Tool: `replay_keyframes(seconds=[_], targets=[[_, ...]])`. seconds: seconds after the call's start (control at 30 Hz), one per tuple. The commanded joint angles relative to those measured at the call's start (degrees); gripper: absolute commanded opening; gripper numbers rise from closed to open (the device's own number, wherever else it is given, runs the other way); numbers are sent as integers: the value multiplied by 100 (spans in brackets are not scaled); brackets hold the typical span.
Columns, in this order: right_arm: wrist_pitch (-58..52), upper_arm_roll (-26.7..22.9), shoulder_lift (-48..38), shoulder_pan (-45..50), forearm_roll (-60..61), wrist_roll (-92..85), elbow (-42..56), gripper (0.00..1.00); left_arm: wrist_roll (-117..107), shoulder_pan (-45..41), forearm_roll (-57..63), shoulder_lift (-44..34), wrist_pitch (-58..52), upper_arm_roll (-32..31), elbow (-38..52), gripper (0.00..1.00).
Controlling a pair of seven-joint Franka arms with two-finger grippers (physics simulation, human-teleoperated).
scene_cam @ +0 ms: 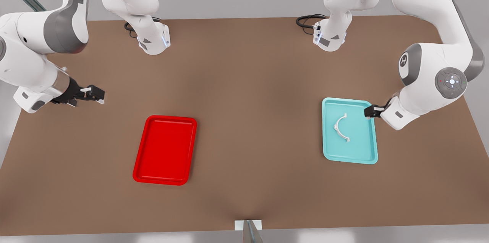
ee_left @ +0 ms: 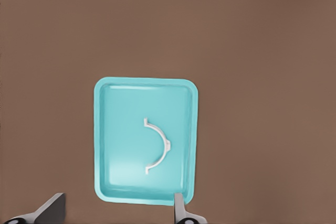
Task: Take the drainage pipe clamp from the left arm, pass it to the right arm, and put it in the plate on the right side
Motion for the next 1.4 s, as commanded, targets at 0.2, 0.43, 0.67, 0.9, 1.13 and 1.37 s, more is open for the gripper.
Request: replay_keyframes(seconds=[0.2, 0.43, 0.67, 0.9, 1.13, 1.37], targets=[[-12, 37, 28, 95, -29, -31, 33, 100, -2380, 484, -335, 665, 3206, 141, -1543, 100], [-12, 37, 28, 95, -29, -31, 15, 100, -6185, 229, 350, 314, 4051, 203, -3337, 100], [-12, 28, 37, 69, -20, -84, 6, 100, -7522, 150, 280, 542, 4965, 203, -3996, 100], [-12, 28, 46, 60, -20, -110, 6, 100, -7461, 150, 333, 1034, 5272, 203, -3952, 100], [-21, 20, 46, 51, -11, -119, -3, 100, -6564, 211, 350, 1192, 5202, 212, -3944, 100], [-21, -15, 46, 33, -2, -207, -3, 100, -6573, 194, 350, 1272, 5202, 221, -3926, 85]])
